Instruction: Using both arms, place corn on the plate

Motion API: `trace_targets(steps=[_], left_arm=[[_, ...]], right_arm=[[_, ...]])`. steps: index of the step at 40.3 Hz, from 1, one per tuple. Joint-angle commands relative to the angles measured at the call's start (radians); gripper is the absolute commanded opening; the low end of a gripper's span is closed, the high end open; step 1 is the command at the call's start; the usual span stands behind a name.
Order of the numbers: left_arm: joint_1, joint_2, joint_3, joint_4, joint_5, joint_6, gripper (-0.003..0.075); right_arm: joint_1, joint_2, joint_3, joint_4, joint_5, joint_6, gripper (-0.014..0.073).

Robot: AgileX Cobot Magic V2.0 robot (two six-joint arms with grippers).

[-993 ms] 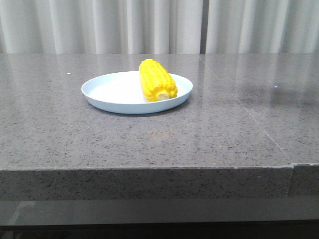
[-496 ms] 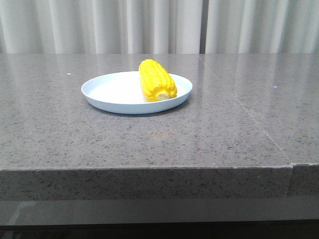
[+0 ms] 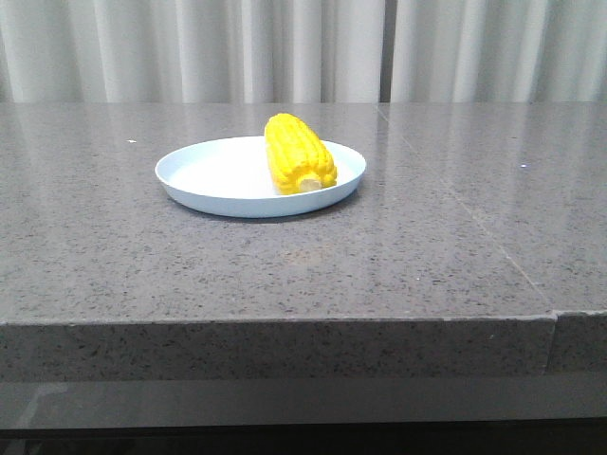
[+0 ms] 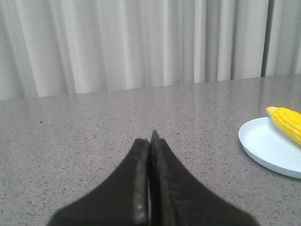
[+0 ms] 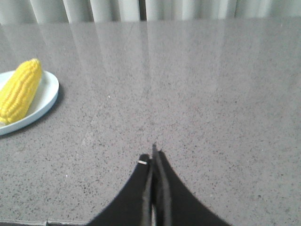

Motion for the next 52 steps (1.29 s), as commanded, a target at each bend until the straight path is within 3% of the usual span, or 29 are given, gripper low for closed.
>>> trace_targets(steps=[1,52], left_arm=[[-0.007,0.011,-0.026,0.000,-0.086,-0.010,-0.0020],[0.024,-0.016,0.013,-0.002,-0.116,-0.010,-0.0020]], right_arm=[[-0.004,-0.031,-0.013,-0.012,-0.099,-0.009,-0.0089],[-0.004,-0.039,-0.013,-0.012,-0.094,-0.009,-0.0089]])
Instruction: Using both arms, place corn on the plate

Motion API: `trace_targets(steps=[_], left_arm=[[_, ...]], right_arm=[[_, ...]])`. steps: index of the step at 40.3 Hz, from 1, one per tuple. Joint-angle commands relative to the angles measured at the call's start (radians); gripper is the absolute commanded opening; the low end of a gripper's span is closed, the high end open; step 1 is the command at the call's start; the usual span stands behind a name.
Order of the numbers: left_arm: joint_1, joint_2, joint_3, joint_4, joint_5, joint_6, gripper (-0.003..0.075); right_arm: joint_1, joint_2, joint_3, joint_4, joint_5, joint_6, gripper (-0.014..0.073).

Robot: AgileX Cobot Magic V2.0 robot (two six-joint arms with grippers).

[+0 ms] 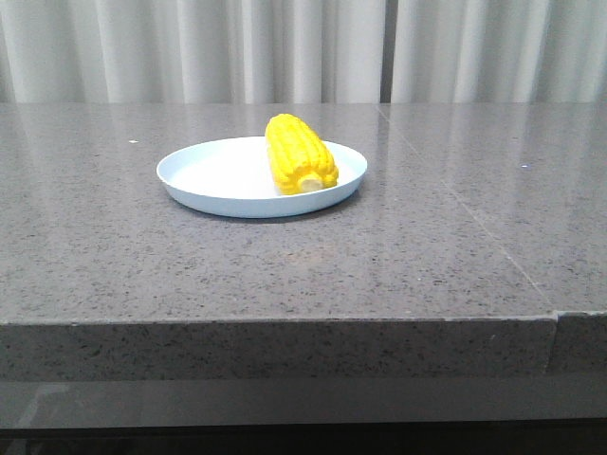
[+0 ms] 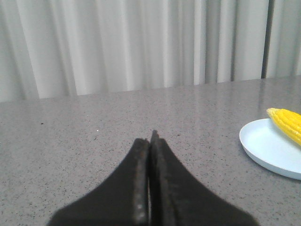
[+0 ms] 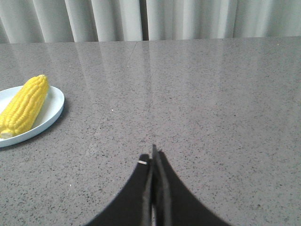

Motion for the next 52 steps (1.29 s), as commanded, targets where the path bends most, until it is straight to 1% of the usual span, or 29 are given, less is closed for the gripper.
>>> trace_targets(steps=[1,7,21,23,52], left_arm=[[0.030,-0.011,0.003,-0.002,-0.094,-0.010,-0.0020],[0.084,-0.080,0.097,-0.004,-0.113,-0.010,-0.0020],[0.088,-0.076,0.355,-0.026,-0.354,-0.010,-0.0020],[0.088,-0.076,0.350,-0.026,-0.317,-0.010,-0.0020],[0.088,-0.074,0.352,-0.026,-0.311,-0.010,-0.0020]], right_arm=[[-0.004,0.014,-0.023,-0.012,-0.085,-0.009,-0.0089],[-0.004,0.014,-0.023,-0.012,-0.085,-0.009,-0.0089],[-0.004,0.014,-0.023,-0.012,-0.084,-0.009,-0.0089],[-0.004,0.014,-0.023,-0.012,-0.084,-0.009,-0.0089],[-0.004,0.014,-0.023,-0.012,-0.084,-0.009,-0.0089]])
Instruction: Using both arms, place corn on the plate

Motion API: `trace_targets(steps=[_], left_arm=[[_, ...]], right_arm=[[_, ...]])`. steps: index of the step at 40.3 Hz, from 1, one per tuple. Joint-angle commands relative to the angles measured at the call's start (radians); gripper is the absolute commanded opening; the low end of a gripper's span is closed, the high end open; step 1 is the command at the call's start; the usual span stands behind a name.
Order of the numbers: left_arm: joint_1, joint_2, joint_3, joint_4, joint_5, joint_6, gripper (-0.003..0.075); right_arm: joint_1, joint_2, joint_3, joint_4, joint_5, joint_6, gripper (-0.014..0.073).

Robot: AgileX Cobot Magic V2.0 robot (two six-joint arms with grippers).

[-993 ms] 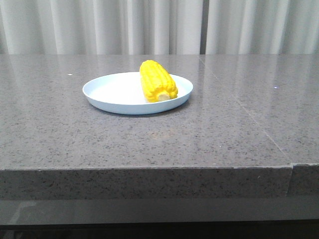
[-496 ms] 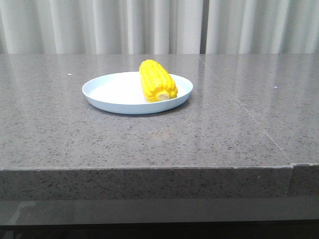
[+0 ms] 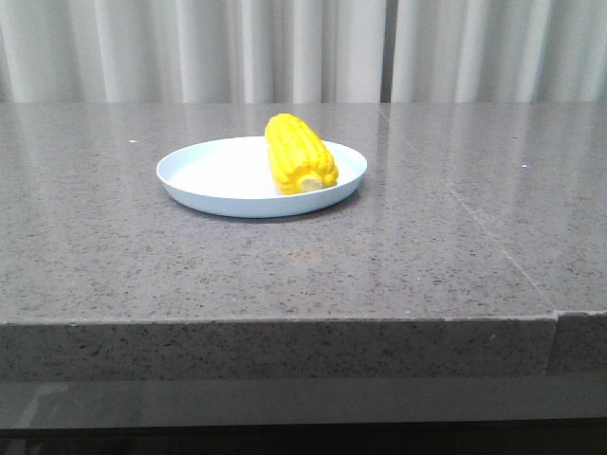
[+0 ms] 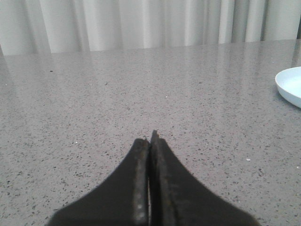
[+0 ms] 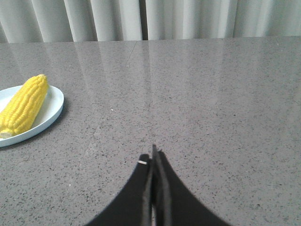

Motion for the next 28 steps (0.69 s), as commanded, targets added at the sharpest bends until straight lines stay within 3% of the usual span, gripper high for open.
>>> trace_targets(steps=[1,15,28], left_arm=[[0.001,-0.018,0.002,-0.010,-0.081,-0.010,-0.0020],[0.001,-0.018,0.002,-0.010,-0.081,-0.010,-0.0020],[0.001,-0.018,0.002,-0.010,-0.081,-0.010,-0.0020]], right_arm=[[-0.004,0.014,-0.023,-0.012,-0.084,-0.009,-0.0089],[-0.004,0.014,-0.021,-0.014,-0.090,-0.009,-0.0089],[-0.083,-0.017,0.224,-0.014,-0.329,-0.010,-0.0089]])
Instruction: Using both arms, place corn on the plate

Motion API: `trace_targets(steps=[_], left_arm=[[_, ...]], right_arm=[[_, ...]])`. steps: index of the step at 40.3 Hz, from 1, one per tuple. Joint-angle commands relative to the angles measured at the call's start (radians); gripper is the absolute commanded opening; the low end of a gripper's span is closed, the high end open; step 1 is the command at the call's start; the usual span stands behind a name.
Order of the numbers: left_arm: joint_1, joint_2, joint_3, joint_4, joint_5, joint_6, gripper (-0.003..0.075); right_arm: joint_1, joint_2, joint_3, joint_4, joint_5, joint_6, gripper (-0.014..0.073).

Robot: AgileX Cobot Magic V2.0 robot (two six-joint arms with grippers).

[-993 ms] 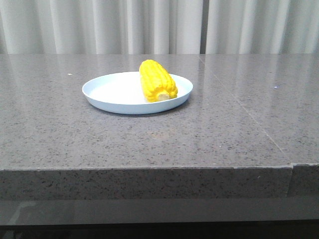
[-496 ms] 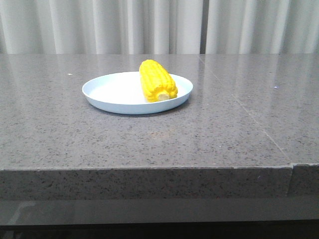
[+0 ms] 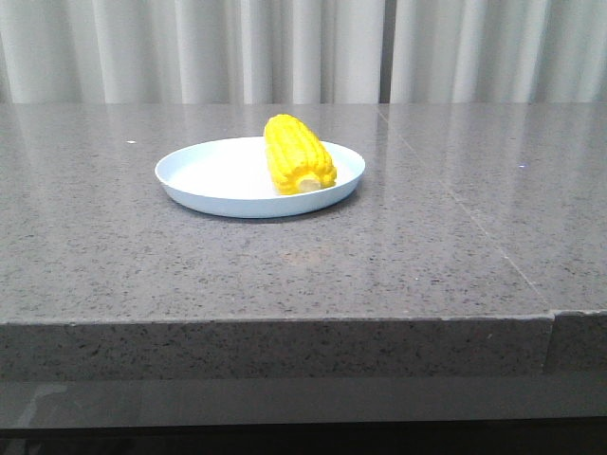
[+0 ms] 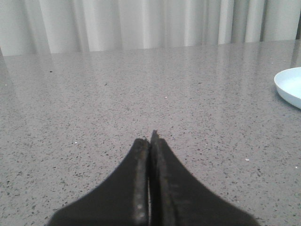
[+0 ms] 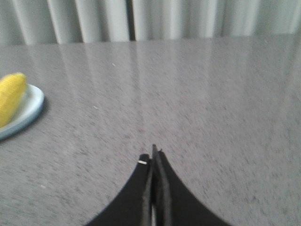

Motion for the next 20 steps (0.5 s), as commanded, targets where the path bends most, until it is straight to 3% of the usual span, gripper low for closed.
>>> trace_targets(steps=[1,11,20], left_arm=[[0.001,-0.018,0.002,-0.010,-0.081,-0.010,-0.0020],[0.001,-0.018,0.002,-0.010,-0.081,-0.010,-0.0020],[0.001,-0.018,0.002,-0.010,-0.081,-0.010,-0.0020]], right_arm=[[-0.025,-0.017,0.046,-0.014,-0.133,-0.010,-0.0089],[-0.062,-0.119,0.207,-0.013,-0.162,-0.010,-0.0089],[-0.062,-0.119,0.209,-0.013,-0.149,-0.010,-0.0089]])
